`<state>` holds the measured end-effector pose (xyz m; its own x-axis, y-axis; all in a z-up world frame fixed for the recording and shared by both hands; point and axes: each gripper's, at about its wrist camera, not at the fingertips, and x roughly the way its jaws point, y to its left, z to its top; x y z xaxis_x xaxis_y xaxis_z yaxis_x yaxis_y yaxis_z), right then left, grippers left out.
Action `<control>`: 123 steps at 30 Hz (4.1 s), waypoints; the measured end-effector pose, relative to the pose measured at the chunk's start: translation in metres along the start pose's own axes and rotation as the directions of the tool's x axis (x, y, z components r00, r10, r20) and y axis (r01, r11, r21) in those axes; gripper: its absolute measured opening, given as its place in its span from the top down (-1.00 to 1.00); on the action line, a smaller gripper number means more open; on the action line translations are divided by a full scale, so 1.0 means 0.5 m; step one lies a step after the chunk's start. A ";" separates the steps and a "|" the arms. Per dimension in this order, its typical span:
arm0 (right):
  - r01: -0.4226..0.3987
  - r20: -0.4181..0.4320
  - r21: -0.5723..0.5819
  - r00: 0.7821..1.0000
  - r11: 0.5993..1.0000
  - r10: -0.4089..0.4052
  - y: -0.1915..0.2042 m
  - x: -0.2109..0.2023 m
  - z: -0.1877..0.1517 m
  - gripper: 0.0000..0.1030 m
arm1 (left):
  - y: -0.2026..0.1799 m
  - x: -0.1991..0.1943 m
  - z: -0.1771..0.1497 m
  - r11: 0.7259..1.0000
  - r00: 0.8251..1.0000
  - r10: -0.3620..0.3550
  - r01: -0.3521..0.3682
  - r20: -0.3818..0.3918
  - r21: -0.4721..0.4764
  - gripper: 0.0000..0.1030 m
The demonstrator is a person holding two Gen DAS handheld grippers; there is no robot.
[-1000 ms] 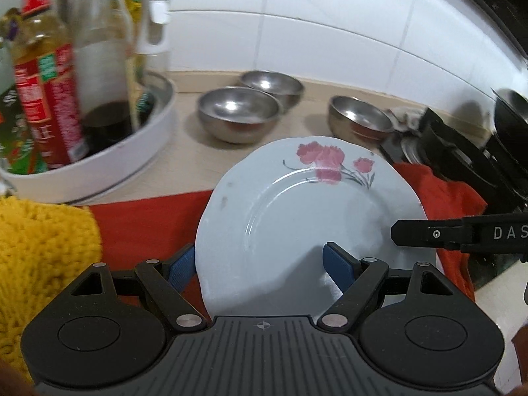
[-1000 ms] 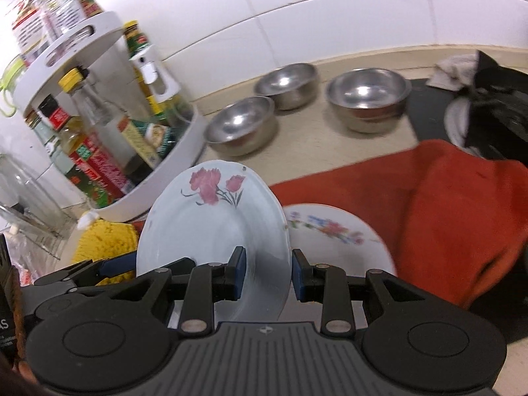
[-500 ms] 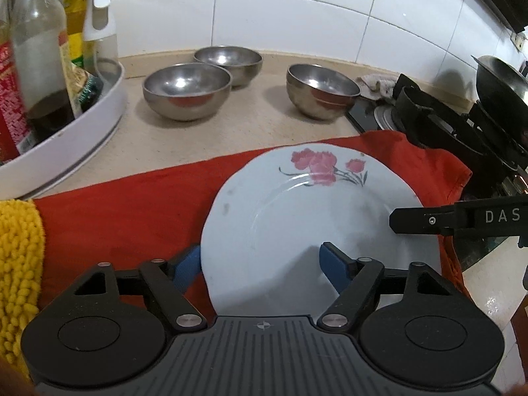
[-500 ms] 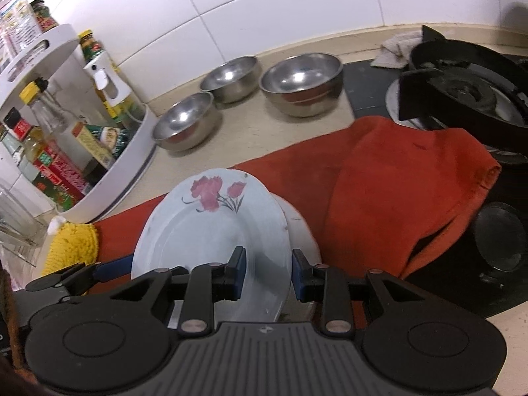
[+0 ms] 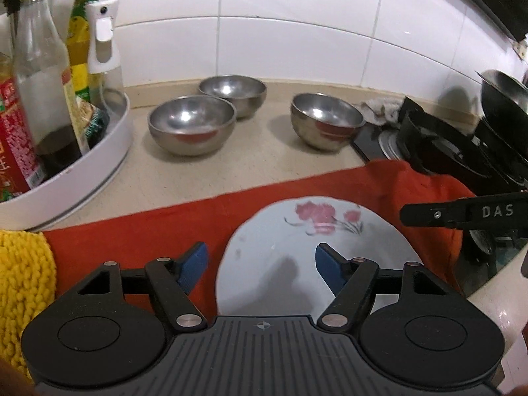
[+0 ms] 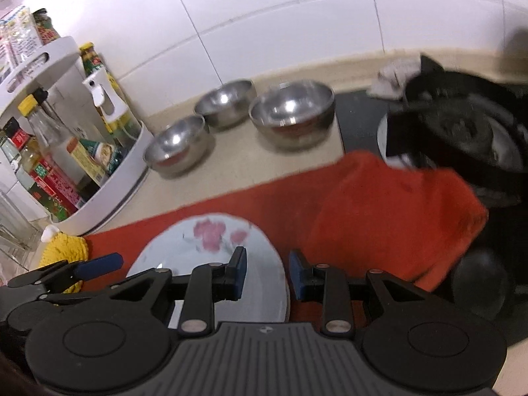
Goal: Organize plates and bowls
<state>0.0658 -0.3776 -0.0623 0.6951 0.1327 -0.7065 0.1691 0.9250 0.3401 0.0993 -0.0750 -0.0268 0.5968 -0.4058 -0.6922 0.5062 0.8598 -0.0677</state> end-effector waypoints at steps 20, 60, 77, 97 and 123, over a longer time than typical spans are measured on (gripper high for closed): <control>-0.151 -0.031 -0.155 0.988 0.976 0.148 0.066 0.133 0.182 0.50 | 0.112 0.071 0.141 0.969 0.982 0.185 -0.174 0.046 -0.177 -0.62; -0.203 -0.316 -0.121 0.936 0.972 0.156 0.104 0.360 0.266 0.66 | 0.122 0.196 0.171 0.977 0.989 0.071 -0.094 -0.127 -0.192 -0.02; -0.144 -0.174 -0.216 0.979 0.966 0.107 0.064 0.253 0.339 0.64 | 0.107 0.114 0.273 0.980 0.985 0.171 -0.167 0.022 -0.109 -0.53; -0.051 -0.202 -0.192 0.979 0.980 0.011 0.029 0.475 0.500 0.60 | 0.110 0.396 0.412 0.971 0.970 0.224 -0.230 -0.093 -0.060 -0.65; -0.098 -0.270 -0.172 0.962 0.980 0.049 0.034 0.554 0.474 0.66 | 0.115 0.464 0.405 0.984 0.972 0.167 -0.176 -0.166 -0.041 0.39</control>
<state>0.4270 -0.4094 -0.1052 0.4881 0.2687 -0.8304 -0.0222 0.9549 0.2960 0.3929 -0.1824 -0.0462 0.5611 -0.1996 -0.8034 0.3671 0.9298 0.0254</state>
